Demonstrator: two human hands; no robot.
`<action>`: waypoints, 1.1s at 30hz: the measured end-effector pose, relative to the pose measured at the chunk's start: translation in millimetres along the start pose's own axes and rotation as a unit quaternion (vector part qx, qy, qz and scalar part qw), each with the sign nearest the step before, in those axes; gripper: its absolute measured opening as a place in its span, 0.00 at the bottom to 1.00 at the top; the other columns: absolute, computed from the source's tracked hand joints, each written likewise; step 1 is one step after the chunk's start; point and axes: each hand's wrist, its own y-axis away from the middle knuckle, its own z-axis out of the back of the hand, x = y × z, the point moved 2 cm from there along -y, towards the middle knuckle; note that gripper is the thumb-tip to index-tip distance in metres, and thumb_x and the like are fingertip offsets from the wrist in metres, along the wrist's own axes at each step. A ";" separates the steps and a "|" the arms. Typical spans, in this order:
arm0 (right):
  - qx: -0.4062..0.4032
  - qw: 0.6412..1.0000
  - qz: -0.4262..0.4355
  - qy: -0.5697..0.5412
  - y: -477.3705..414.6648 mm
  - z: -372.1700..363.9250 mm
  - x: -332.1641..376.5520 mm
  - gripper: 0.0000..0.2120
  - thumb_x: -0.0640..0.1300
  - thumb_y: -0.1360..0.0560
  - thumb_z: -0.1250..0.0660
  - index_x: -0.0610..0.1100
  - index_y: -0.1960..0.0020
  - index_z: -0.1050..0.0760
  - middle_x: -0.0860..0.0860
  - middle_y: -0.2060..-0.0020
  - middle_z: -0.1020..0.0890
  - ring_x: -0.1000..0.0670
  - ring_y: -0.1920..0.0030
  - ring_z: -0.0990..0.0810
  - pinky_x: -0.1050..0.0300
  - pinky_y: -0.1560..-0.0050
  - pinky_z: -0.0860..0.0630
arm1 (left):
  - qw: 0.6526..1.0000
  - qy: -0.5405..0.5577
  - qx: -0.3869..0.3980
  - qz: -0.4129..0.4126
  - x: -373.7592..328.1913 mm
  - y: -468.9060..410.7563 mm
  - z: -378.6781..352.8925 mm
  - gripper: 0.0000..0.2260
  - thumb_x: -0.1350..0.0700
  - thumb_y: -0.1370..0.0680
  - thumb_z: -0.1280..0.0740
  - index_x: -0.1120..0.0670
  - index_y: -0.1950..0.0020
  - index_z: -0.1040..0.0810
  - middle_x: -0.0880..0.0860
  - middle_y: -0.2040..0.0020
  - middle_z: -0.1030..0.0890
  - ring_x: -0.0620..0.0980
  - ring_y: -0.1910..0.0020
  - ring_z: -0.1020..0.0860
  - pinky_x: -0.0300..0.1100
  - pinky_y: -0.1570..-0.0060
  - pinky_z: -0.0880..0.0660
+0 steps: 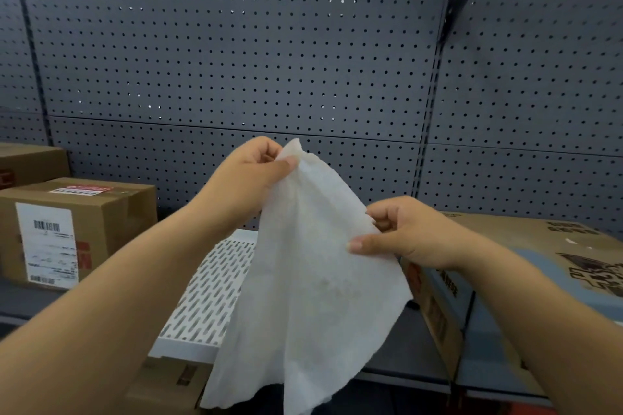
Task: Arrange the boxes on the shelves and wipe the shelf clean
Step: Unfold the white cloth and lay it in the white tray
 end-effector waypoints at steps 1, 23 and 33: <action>0.000 1.000 -0.003 0.010 -0.5 2.3 -1.4 0.10 0.45 0.29 0.26 0.40 0.52 0.19 0.44 0.54 0.14 0.44 0.53 0.15 0.45 0.48 0.19 | 1.000 0.001 -0.020 -0.004 -0.5 -1.0 4.1 0.08 0.52 0.21 0.38 0.55 0.56 0.27 0.54 0.58 0.22 0.51 0.64 0.24 0.46 0.62 0.27; -0.095 0.980 0.116 -0.132 -43.9 17.2 75.0 0.09 0.47 0.32 0.32 0.41 0.59 0.23 0.50 0.69 0.18 0.53 0.74 0.26 0.65 0.79 0.30 | 0.976 0.061 -0.206 -0.025 -6.8 1.0 141.9 0.07 0.52 0.27 0.29 0.50 0.64 0.21 0.47 0.66 0.18 0.48 0.66 0.21 0.48 0.56 0.22; -0.116 0.993 -0.027 -0.002 -131.0 -30.7 41.0 0.08 0.47 0.27 0.29 0.41 0.56 0.20 0.53 0.74 0.22 0.59 0.78 0.28 0.66 0.76 0.30 | 0.986 -0.073 -0.125 0.082 81.4 -47.3 170.7 0.08 0.52 0.24 0.32 0.55 0.56 0.19 0.52 0.58 0.17 0.52 0.60 0.19 0.45 0.59 0.21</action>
